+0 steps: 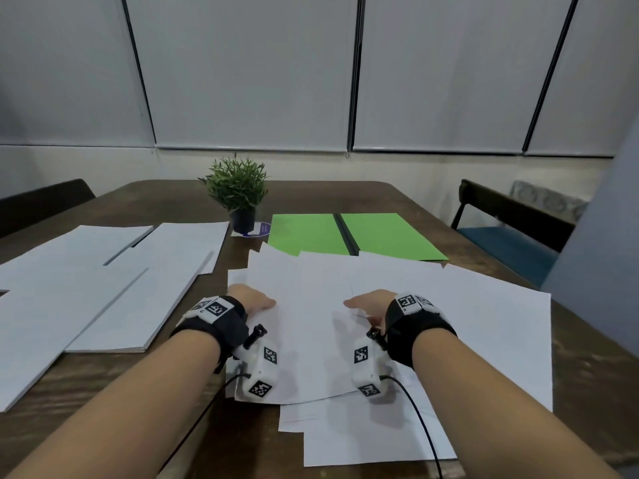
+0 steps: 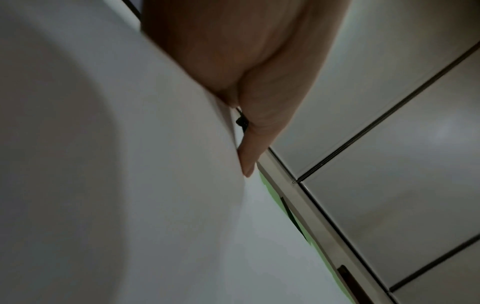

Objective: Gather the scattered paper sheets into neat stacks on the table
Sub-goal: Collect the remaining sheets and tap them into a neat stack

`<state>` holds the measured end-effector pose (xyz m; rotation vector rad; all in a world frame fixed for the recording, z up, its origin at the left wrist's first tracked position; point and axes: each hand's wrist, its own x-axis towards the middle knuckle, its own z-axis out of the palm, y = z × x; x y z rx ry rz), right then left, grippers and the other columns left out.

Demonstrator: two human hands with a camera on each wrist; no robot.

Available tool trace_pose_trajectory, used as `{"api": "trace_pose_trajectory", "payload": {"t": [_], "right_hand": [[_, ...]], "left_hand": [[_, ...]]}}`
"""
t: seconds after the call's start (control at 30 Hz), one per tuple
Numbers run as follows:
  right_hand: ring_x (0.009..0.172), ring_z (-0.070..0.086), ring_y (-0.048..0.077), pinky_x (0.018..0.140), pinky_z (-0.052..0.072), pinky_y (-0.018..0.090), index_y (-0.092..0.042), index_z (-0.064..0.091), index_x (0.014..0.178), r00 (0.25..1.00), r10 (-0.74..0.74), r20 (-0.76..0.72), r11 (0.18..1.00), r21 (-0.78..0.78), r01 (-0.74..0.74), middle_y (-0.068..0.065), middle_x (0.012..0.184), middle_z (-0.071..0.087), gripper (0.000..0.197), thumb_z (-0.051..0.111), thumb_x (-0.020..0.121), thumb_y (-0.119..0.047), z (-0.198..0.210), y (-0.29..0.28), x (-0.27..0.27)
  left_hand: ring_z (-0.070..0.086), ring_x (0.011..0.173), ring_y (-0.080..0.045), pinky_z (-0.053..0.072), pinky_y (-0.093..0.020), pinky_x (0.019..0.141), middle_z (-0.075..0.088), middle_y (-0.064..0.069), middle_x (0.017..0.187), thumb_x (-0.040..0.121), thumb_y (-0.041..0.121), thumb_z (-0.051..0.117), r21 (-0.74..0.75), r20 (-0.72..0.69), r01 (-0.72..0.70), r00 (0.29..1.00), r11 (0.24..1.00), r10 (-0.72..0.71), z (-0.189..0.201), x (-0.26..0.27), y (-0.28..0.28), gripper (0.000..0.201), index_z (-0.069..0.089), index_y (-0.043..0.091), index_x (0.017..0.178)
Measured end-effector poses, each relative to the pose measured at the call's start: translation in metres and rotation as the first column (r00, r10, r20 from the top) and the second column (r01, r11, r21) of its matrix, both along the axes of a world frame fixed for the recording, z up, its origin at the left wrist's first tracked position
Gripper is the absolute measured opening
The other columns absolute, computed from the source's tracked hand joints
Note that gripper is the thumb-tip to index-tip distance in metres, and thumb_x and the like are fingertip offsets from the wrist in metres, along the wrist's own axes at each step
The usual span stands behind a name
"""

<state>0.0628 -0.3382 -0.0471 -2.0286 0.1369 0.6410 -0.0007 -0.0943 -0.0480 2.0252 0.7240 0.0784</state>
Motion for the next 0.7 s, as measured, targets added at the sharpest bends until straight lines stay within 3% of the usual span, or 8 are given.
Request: {"api": "trace_pose_trajectory", "payload": {"t": [0.13, 0.27, 0.3, 0.4, 0.47, 0.57, 0.63, 0.7], "right_hand": [[0.067, 0.055, 0.023, 0.052, 0.044, 0.026, -0.012, 0.059, 0.088, 1.0, -0.019, -0.01, 1.0, -0.007, 0.019, 0.011, 0.094, 0.058, 0.018, 0.072, 0.084, -0.023, 0.007, -0.001, -0.011], [0.07, 0.053, 0.019, 0.05, 0.043, 0.023, -0.013, 0.058, 0.094, 1.0, -0.026, -0.004, 1.0, -0.01, 0.026, 0.007, 0.1, 0.053, 0.019, 0.071, 0.086, -0.024, 0.01, 0.0, -0.017], [0.074, 0.053, 0.019, 0.052, 0.045, 0.024, -0.014, 0.059, 0.092, 1.0, -0.023, 0.001, 1.0, -0.015, 0.023, 0.008, 0.103, 0.053, 0.017, 0.07, 0.086, -0.025, 0.011, 0.0, -0.019], [0.099, 0.054, 0.022, 0.077, 0.049, 0.036, -0.018, 0.061, 0.086, 0.999, 0.025, 0.042, 0.996, -0.091, -0.021, 0.009, 0.112, 0.053, 0.022, 0.064, 0.088, -0.039, 0.012, 0.003, -0.021], [0.105, 0.052, 0.023, 0.087, 0.047, 0.039, -0.017, 0.063, 0.103, 0.998, 0.036, 0.049, 0.994, -0.106, -0.031, 0.01, 0.114, 0.052, 0.038, 0.058, 0.089, -0.052, 0.014, 0.005, -0.023], [0.097, 0.055, 0.025, 0.095, 0.048, 0.042, -0.014, 0.053, 0.128, 0.994, 0.038, 0.099, 0.994, -0.106, -0.028, 0.011, 0.115, 0.051, 0.072, 0.048, 0.084, -0.071, 0.02, 0.011, -0.026], [0.095, 0.055, 0.024, 0.093, 0.047, 0.045, -0.015, 0.048, 0.129, 0.987, 0.037, 0.156, 0.999, -0.006, -0.036, 0.008, 0.118, 0.05, 0.08, 0.046, 0.079, -0.077, 0.031, 0.019, -0.029], [0.108, 0.055, 0.024, 0.093, 0.045, 0.045, -0.021, 0.046, 0.125, 0.976, 0.031, 0.214, 0.983, 0.171, -0.069, 0.003, 0.122, 0.053, 0.079, 0.053, 0.072, -0.08, 0.047, 0.03, -0.034]], "left_hand": [[0.062, 0.107, -0.034, 0.052, -0.036, 0.09, 0.065, -0.021, 0.113, 0.074, 0.014, 0.079, 0.029, -0.007, 0.005, 1.0, 1.0, -0.005, 0.003, -0.006, 0.013, 0.049, 0.06, -0.008, 0.113], [0.062, 0.106, -0.034, 0.049, -0.043, 0.096, 0.065, -0.018, 0.113, 0.078, 0.01, 0.073, 0.071, 0.083, 0.002, 0.997, 0.997, -0.008, 0.008, -0.013, 0.028, 0.039, 0.06, -0.007, 0.112], [0.062, 0.104, -0.034, 0.049, -0.042, 0.095, 0.066, -0.017, 0.111, 0.081, 0.011, 0.07, 0.093, 0.11, 0.014, 0.994, 0.996, -0.024, 0.009, -0.015, 0.032, 0.034, 0.062, -0.005, 0.11], [0.063, 0.099, -0.031, 0.051, -0.04, 0.091, 0.067, -0.013, 0.109, 0.081, 0.017, 0.066, 0.111, 0.182, 0.027, 0.982, 0.993, -0.047, 0.017, -0.026, 0.042, 0.033, 0.062, 0.002, 0.11], [0.064, 0.1, -0.029, 0.051, -0.044, 0.093, 0.065, -0.012, 0.117, 0.076, 0.02, 0.071, 0.024, 0.306, 0.019, 0.952, 1.0, -0.025, 0.024, -0.033, 0.049, 0.043, 0.061, 0.006, 0.116], [0.065, 0.098, -0.027, 0.051, -0.042, 0.091, 0.068, -0.011, 0.11, 0.082, 0.01, 0.07, -0.049, 0.47, 0.034, 0.882, 0.998, -0.007, 0.044, -0.047, 0.049, 0.034, 0.062, 0.007, 0.115], [0.067, 0.095, -0.024, 0.053, -0.038, 0.085, 0.07, -0.006, 0.104, 0.083, 0.01, 0.07, -0.087, 0.552, 0.072, 0.833, 0.994, -0.012, 0.063, -0.055, 0.046, 0.03, 0.062, 0.011, 0.113], [0.069, 0.09, -0.02, 0.055, -0.033, 0.074, 0.071, -0.001, 0.1, 0.083, 0.013, 0.071, -0.114, 0.613, 0.134, 0.789, 0.984, -0.036, 0.082, -0.061, 0.044, 0.027, 0.063, 0.015, 0.108]]}}
